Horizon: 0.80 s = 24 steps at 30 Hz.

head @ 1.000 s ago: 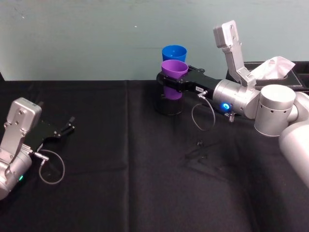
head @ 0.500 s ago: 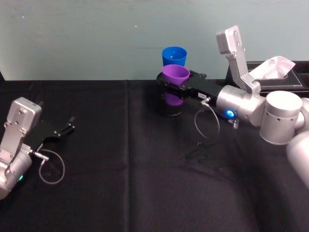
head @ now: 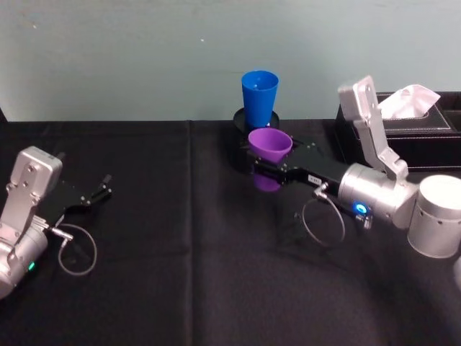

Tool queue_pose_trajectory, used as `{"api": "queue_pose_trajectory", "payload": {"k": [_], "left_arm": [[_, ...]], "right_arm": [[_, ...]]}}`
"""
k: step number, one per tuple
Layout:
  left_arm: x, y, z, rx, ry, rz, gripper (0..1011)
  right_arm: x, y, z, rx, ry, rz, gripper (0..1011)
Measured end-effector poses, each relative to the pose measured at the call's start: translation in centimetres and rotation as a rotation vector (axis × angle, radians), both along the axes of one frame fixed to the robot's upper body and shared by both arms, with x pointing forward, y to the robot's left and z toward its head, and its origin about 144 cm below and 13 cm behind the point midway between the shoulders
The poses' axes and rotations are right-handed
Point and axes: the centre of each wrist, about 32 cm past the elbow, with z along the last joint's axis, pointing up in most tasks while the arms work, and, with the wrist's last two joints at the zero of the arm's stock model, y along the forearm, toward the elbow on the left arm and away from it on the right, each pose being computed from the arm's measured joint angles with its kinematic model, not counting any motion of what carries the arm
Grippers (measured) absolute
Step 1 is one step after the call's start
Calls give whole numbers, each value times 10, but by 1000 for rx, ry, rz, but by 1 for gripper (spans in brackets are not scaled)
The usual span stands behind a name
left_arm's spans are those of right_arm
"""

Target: Pick up one cup with a gripper and tap it against the other cup.

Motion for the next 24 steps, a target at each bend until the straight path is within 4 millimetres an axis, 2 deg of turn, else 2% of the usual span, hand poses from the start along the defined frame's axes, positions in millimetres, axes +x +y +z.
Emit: {"api": "queue_pose_trajectory", "payload": {"k": [9, 24], "left_arm": [[0, 0, 0, 0, 0, 0, 1000], [0, 0, 0, 0, 0, 0, 1000]], "right_arm": [[-15, -3, -21, 14, -46, 17, 722], [-23, -4, -55, -35, -79, 5, 721]]}}
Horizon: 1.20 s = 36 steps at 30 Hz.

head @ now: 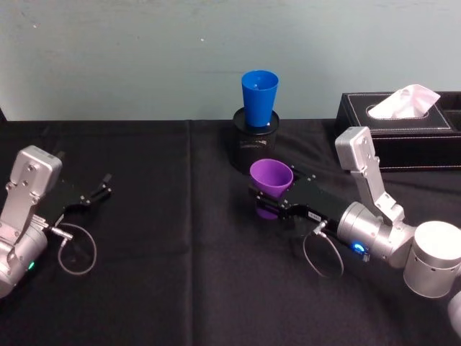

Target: Pick up one cup with a gripper and tap it against the other cup.

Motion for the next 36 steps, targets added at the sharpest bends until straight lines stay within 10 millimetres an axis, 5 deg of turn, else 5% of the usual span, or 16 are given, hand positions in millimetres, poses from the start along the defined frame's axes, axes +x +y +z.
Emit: {"api": "queue_pose_trajectory", "payload": {"k": [26, 36], "left_arm": [[0, 0, 0, 0, 0, 0, 1000], [0, 0, 0, 0, 0, 0, 1000]], "right_arm": [[1, -7, -24, 3, 30, 14, 722], [2, -8, -23, 5, 36, 6, 985]]}}
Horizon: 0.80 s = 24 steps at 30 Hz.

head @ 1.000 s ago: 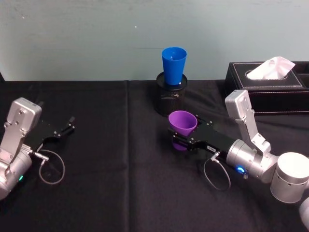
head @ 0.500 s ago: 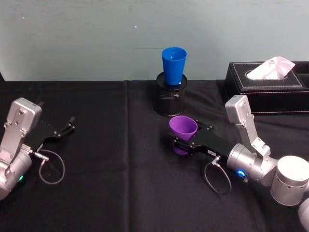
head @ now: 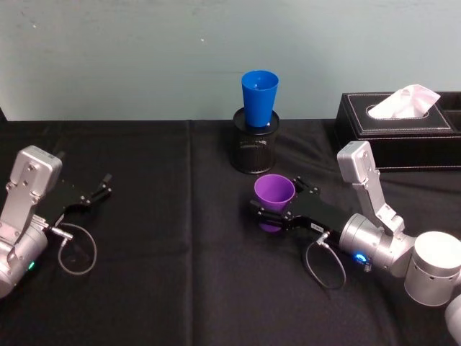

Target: Pick up one cup with a gripper and tap it against the other cup.

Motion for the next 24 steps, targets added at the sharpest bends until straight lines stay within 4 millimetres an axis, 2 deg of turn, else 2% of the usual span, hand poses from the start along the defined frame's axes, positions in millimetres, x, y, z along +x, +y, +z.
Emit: {"api": "queue_pose_trajectory", "payload": {"k": [6, 18, 24], "left_arm": [[0, 0, 0, 0, 0, 0, 1000], [0, 0, 0, 0, 0, 0, 1000], [0, 0, 0, 0, 0, 0, 1000]], "right_arm": [[0, -1, 5, 15, -7, -4, 1000], [-6, -10, 37, 117, -71, -30, 1000], [-14, -11, 48, 63, -132, -201, 1000]]}}
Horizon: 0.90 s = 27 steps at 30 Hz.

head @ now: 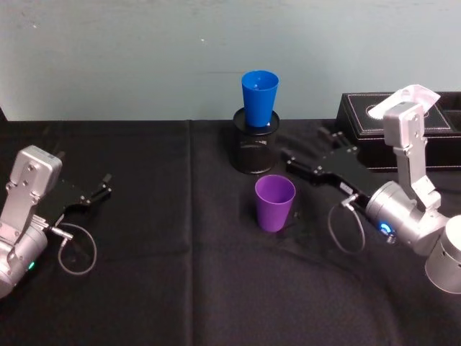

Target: Pick up one cup with a gripper and tap it against the other cup.

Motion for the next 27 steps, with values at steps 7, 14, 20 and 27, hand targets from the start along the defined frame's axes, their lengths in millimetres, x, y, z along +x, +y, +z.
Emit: {"api": "queue_pose_trajectory", "payload": {"k": [7, 14, 20, 27], "left_arm": [[0, 0, 0, 0, 0, 0, 1000], [0, 0, 0, 0, 0, 0, 1000], [0, 0, 0, 0, 0, 0, 1000], [0, 0, 0, 0, 0, 0, 1000]], "right_arm": [[-3, 3, 0, -90, 2, -209, 1000], [-2, 7, -10, -170, 34, -347, 1000], [-1, 4, -16, -177, 61, -375, 1000], [-6, -2, -17, -173, 81, -361, 1000]]}}
